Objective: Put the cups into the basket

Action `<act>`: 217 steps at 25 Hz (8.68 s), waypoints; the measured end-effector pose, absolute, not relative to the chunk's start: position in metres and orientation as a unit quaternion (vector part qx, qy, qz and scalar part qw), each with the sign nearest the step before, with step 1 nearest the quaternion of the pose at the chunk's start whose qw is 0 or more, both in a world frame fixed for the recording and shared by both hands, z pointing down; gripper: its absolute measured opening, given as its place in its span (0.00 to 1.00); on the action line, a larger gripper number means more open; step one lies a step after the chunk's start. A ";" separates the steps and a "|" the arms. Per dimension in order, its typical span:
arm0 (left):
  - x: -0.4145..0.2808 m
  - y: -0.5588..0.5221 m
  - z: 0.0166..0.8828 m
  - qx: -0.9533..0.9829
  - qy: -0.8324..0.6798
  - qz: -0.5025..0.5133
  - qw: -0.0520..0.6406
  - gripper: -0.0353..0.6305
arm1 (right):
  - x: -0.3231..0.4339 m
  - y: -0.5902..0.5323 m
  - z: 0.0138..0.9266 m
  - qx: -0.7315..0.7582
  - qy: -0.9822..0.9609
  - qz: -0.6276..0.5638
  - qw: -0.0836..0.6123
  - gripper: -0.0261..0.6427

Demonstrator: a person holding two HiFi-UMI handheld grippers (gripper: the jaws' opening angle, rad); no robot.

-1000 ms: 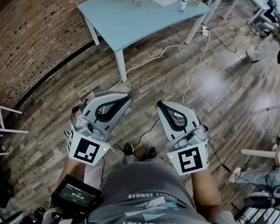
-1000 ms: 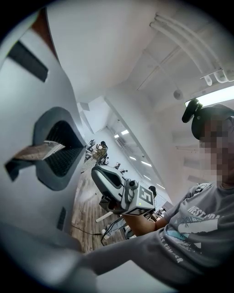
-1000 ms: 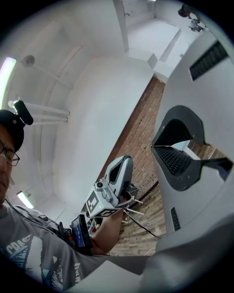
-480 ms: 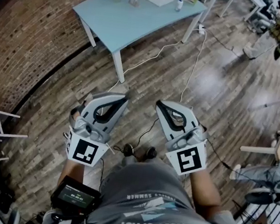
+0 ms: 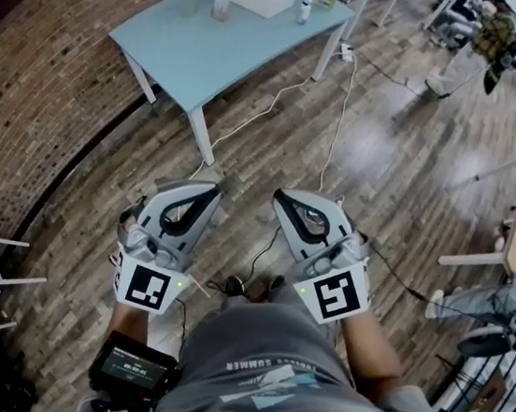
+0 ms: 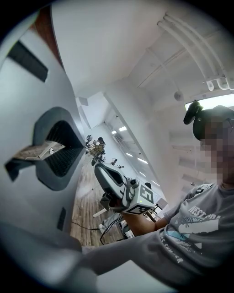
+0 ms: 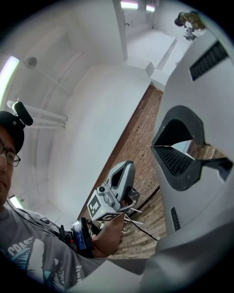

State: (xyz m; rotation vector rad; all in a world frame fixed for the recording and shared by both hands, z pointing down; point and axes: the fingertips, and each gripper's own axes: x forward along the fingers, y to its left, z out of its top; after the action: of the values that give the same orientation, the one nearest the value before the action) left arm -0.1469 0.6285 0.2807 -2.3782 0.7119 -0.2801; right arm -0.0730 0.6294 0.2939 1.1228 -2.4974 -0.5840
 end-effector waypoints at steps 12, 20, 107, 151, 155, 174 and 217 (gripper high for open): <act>-0.120 0.589 0.286 -0.905 0.270 -0.118 0.307 0.06 | -0.043 0.591 0.294 0.399 -0.881 -0.198 0.162 0.06; -0.076 0.548 0.287 -0.897 0.294 -0.135 0.302 0.06 | -0.004 0.547 0.290 0.371 -0.895 -0.201 0.146 0.06; -0.039 0.195 0.297 -0.878 0.348 -0.184 0.272 0.06 | 0.037 0.187 0.290 0.320 -0.919 -0.196 0.121 0.06; -0.070 0.011 0.312 -0.846 0.434 -0.202 0.235 0.06 | 0.010 -0.002 0.296 0.236 -0.945 -0.198 0.112 0.06; -0.075 -0.002 0.316 -0.846 0.437 -0.204 0.227 0.06 | 0.006 -0.014 0.304 0.233 -0.947 -0.188 0.117 0.06; -0.156 -0.083 0.306 -0.871 0.398 -0.164 0.238 0.06 | -0.080 -0.084 0.297 0.278 -0.930 -0.196 0.138 0.06; -0.237 -0.268 0.372 -0.851 0.448 -0.206 0.181 0.06 | -0.144 -0.244 0.339 0.216 -0.949 -0.164 0.162 0.06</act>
State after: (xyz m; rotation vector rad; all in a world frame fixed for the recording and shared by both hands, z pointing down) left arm -0.2375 -0.2679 0.3718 -2.4036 1.2659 -0.5830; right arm -0.1444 -0.2437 0.3394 0.6158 -2.7077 -0.4686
